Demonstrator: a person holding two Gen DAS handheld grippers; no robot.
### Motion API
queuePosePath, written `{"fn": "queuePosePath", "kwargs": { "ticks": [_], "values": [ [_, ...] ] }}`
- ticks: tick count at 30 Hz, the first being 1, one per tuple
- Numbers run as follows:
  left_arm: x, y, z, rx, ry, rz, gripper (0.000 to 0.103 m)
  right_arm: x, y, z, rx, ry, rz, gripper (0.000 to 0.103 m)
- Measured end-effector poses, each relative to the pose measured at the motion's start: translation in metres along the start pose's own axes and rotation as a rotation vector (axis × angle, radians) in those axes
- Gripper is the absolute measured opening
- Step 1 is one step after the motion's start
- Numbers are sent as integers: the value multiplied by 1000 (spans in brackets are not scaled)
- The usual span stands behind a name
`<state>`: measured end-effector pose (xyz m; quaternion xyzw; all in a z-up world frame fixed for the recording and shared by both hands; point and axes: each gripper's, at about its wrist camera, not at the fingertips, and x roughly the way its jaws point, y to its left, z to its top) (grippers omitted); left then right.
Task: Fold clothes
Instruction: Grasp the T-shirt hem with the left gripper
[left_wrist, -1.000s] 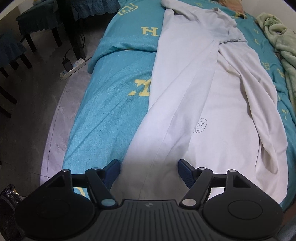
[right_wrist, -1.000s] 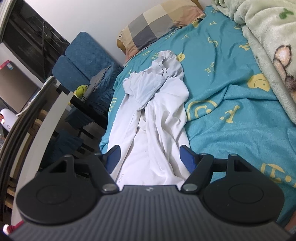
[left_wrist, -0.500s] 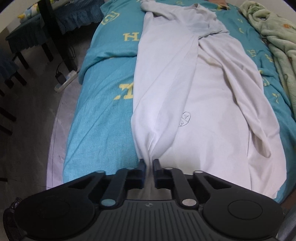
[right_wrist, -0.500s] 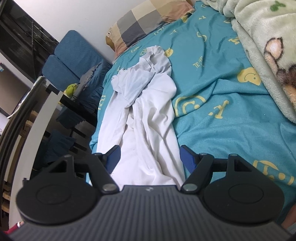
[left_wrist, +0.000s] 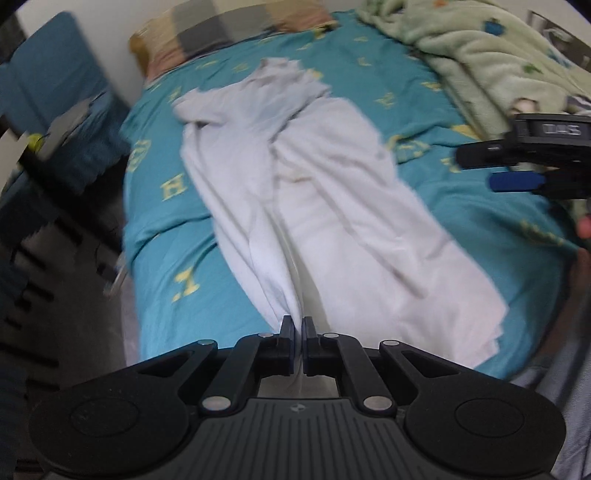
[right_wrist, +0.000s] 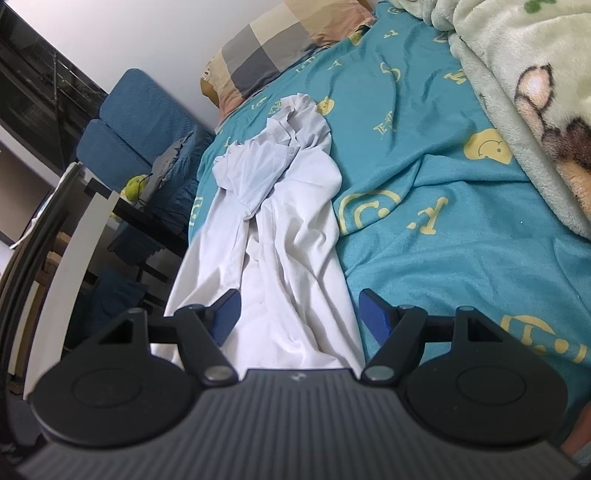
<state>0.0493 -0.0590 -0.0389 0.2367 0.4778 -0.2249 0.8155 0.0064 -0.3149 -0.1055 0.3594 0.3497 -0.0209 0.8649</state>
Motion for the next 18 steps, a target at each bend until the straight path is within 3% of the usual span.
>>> {"fn": "queuePosePath", "kwargs": {
  "ticks": [6, 11, 18],
  "values": [
    [31, -46, 10, 47, 11, -48, 4, 1, -1, 0, 8, 2, 0, 72],
    [82, -45, -1, 16, 55, -80, 6, 2, -1, -1, 12, 6, 4, 72],
    [99, -42, -3, -46, 26, -120, 18, 4, -3, 0, 27, 13, 11, 74]
  ]
}}
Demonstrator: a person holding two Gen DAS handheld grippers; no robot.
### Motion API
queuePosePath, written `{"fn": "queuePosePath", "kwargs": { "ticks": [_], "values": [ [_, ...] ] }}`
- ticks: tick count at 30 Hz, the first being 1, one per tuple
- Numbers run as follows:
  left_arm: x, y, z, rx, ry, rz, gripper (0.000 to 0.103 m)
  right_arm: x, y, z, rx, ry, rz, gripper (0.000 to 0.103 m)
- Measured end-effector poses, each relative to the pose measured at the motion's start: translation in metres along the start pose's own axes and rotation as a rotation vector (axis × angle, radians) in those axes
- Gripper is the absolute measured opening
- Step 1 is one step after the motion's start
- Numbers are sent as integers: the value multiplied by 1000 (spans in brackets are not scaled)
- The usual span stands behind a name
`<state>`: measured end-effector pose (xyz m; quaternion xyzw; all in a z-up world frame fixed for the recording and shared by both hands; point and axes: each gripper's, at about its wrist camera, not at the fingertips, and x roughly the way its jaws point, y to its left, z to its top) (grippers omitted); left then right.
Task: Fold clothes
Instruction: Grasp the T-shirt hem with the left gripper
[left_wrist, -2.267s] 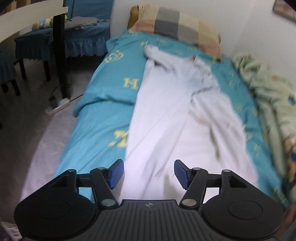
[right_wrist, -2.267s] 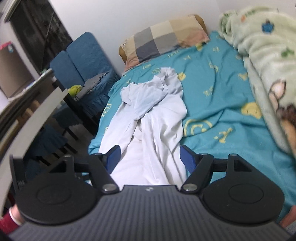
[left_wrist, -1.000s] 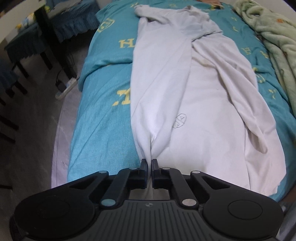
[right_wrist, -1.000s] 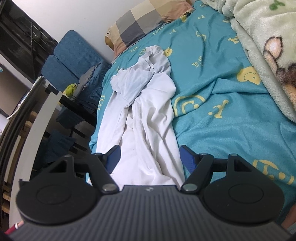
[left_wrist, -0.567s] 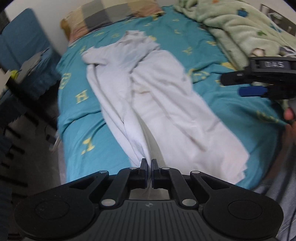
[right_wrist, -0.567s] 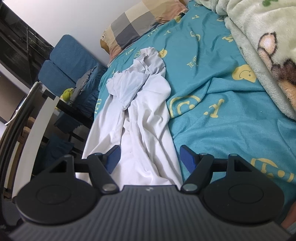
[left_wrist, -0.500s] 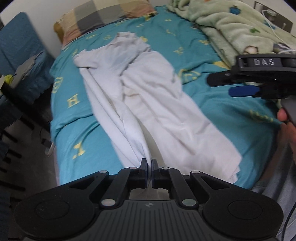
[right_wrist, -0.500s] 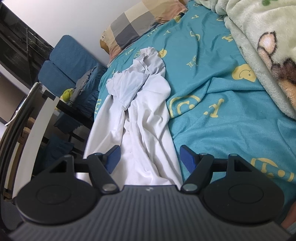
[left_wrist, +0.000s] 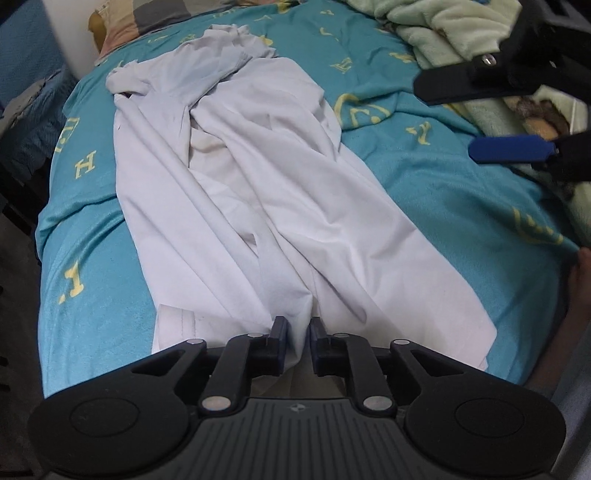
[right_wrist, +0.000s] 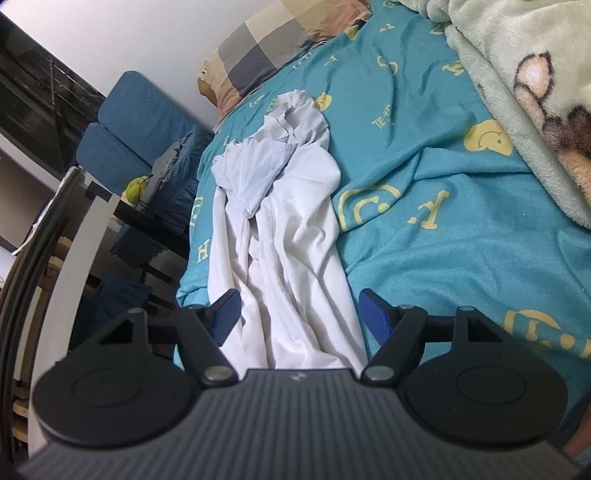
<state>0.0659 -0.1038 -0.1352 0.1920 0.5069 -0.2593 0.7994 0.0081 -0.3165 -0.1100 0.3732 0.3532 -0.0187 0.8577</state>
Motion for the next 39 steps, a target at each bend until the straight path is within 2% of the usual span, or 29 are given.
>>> {"fn": "queuePosePath", "kwargs": {
  "ticks": [2, 4, 6, 8, 10, 14, 17, 23, 24, 26, 28, 29, 31, 33, 39],
  "values": [
    [-2, 0, 1, -1, -3, -2, 25, 0, 0, 0, -1, 4, 5, 74],
    [-8, -1, 1, 17, -4, 18, 47, -1, -1, 0, 4, 5, 10, 74],
    [-18, 0, 0, 36, -12, 36, 61, -3, -3, 0, 16, 4, 17, 74],
    [-33, 8, -3, 39, -34, 36, 66, -6, -6, 1, 37, 0, 32, 74],
    [-49, 20, -8, 27, -53, 27, 77, -8, -10, 1, 64, -4, 52, 74],
    [-71, 53, -22, -6, -74, 6, 81, -10, -13, 2, 104, -3, 76, 74],
    [-70, 77, -31, -77, -74, -8, 80, -7, -13, 3, 114, 4, 76, 74],
    [-39, 110, -31, -267, -65, -148, 80, -4, -14, 1, 122, 17, 68, 74],
    [-34, 114, -30, -301, -68, -160, 78, -3, -13, 1, 121, 18, 66, 74],
    [-27, 116, -28, -334, -71, -186, 68, -1, -13, 0, 121, 23, 62, 74],
    [-24, 115, -28, -339, -78, -212, 42, 1, -14, 0, 128, 26, 55, 74],
    [-29, 111, -28, -313, -92, -202, 35, 2, -14, 0, 129, 26, 52, 74],
    [-41, 102, -28, -256, -120, -178, 8, 3, -15, 0, 134, 29, 45, 74],
    [-57, 92, -28, -183, -152, -157, 7, 2, -20, 1, 160, 33, 46, 74],
    [-118, 23, -44, 186, -171, -105, 6, 10, -31, 1, 221, 72, 48, 74]
  ]
}}
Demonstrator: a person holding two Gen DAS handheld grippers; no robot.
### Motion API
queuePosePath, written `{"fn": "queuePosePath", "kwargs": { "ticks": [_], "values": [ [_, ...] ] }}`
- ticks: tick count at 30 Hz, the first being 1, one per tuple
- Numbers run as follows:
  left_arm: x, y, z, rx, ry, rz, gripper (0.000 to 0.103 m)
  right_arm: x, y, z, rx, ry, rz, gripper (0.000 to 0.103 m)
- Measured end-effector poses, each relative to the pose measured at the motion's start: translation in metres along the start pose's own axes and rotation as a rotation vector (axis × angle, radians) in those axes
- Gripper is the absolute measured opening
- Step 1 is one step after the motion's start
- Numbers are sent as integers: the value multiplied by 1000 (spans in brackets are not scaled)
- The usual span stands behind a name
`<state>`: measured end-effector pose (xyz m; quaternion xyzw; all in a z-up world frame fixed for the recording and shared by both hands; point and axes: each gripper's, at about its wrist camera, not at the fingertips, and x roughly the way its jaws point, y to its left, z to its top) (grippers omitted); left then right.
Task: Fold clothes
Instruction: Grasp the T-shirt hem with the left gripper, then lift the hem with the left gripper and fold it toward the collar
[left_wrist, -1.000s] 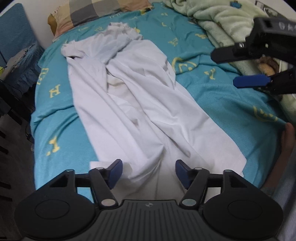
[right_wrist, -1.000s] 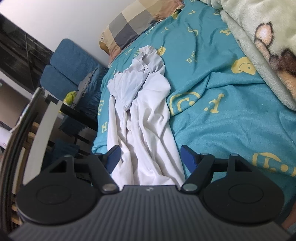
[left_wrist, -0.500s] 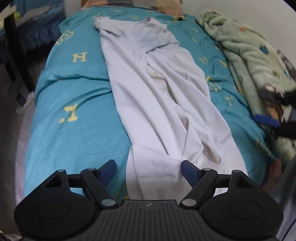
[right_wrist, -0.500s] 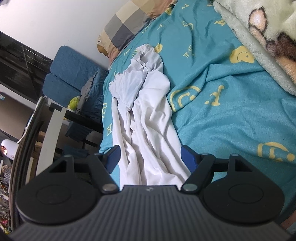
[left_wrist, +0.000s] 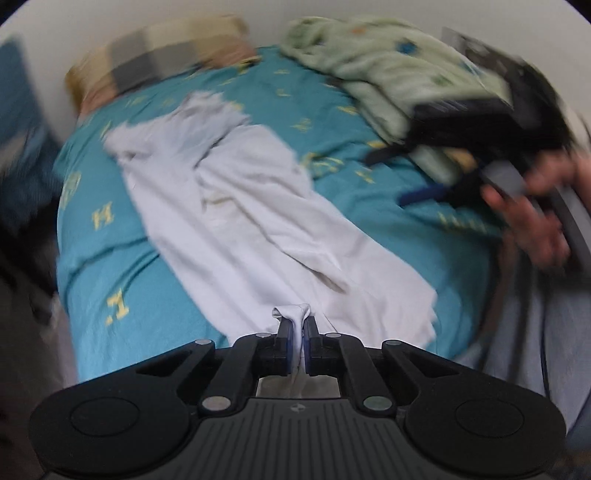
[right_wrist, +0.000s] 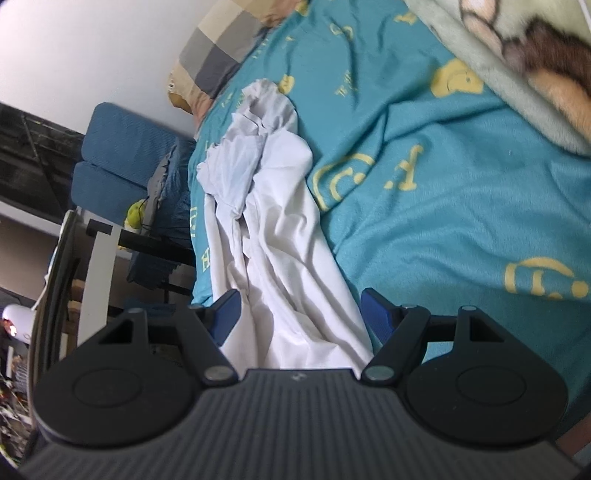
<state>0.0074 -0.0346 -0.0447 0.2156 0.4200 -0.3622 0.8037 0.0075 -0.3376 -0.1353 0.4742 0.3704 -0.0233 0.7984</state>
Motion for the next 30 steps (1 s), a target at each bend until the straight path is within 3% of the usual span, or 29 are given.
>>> {"fn": "queuePosePath", "kwargs": {
  "ticks": [4, 8, 9, 13, 15, 18, 22, 24, 26, 30],
  "values": [
    [11, -37, -14, 121, 71, -28, 7, 7, -1, -1, -12, 28, -27, 74],
    [39, -34, -20, 88, 172, -59, 12, 15, -1, -3, -31, 89, -63, 74],
    [39, -29, -20, 60, 171, -77, 21, 17, -1, -4, -35, 110, -67, 74],
    [21, 4, -23, -115, 86, -190, 74, 21, 0, -10, -50, 164, -80, 74],
    [17, 30, -31, -274, 27, -228, 82, 24, 0, -14, -60, 186, -95, 74],
    [23, 75, -45, -575, 11, -193, 82, 30, 2, -20, -76, 227, -116, 74],
    [48, 116, -59, -815, 96, -144, 82, 40, 3, -28, -81, 300, -119, 74],
    [64, 123, -63, -855, 171, -161, 79, 44, 4, -33, -90, 329, -130, 73],
    [73, 120, -60, -831, 225, -181, 76, 45, 6, -38, -109, 350, -151, 73],
    [77, 108, -55, -762, 254, -244, 72, 45, 18, -54, -178, 419, -146, 73]
  ]
}}
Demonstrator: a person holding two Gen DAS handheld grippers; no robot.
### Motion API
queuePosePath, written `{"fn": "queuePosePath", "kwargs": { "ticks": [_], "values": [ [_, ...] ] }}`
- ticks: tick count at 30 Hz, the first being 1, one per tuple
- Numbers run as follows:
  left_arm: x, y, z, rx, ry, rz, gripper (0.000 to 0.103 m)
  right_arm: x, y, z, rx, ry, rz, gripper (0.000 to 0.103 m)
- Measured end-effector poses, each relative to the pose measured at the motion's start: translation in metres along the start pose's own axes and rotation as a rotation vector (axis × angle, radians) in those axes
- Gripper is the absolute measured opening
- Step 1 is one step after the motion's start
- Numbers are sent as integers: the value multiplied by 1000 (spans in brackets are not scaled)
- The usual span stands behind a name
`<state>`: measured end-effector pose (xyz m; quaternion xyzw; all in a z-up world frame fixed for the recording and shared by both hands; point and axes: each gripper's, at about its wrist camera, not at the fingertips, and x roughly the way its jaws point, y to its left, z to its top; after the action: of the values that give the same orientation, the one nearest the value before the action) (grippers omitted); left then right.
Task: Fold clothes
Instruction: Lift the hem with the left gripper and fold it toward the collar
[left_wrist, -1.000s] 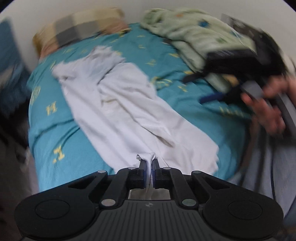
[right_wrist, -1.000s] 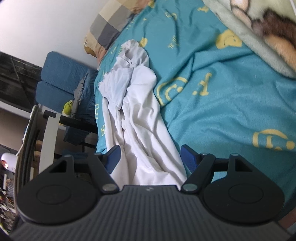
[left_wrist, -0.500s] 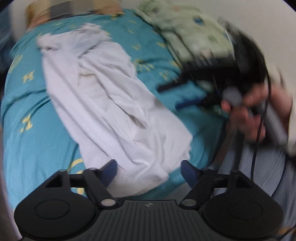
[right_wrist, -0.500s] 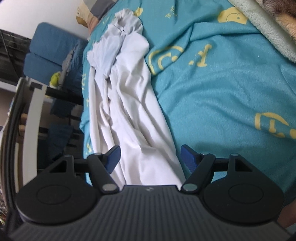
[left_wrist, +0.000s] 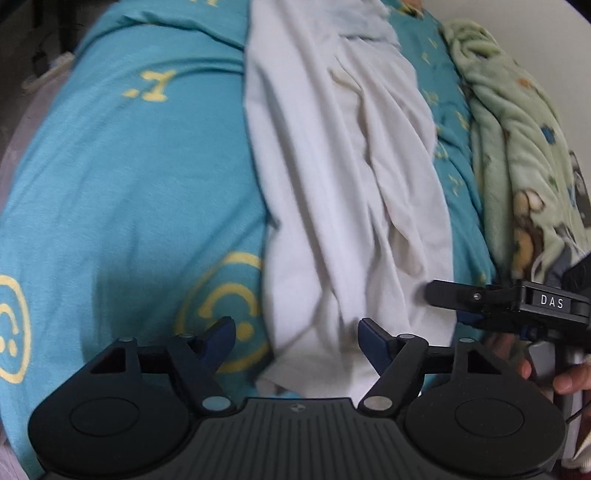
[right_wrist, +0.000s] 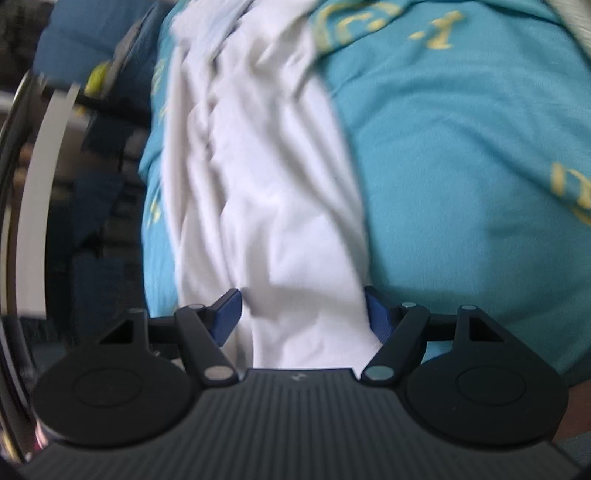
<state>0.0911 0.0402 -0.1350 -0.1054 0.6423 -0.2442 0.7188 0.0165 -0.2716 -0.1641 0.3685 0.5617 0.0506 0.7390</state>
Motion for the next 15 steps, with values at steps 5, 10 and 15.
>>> {"fn": "queuePosePath", "kwargs": {
  "ticks": [5, 10, 15],
  "values": [
    [7, -4, -2, 29, 67, -43, 54, 6, 14, -23, -64, 45, -39, 64],
    [7, -17, -3, 111, 89, -67, 11, 6, 28, -33, -159, 34, -98, 12],
    [-26, -22, -7, 126, -37, -114, 7, -16, 39, -33, -195, -19, -55, 8]
  ]
}}
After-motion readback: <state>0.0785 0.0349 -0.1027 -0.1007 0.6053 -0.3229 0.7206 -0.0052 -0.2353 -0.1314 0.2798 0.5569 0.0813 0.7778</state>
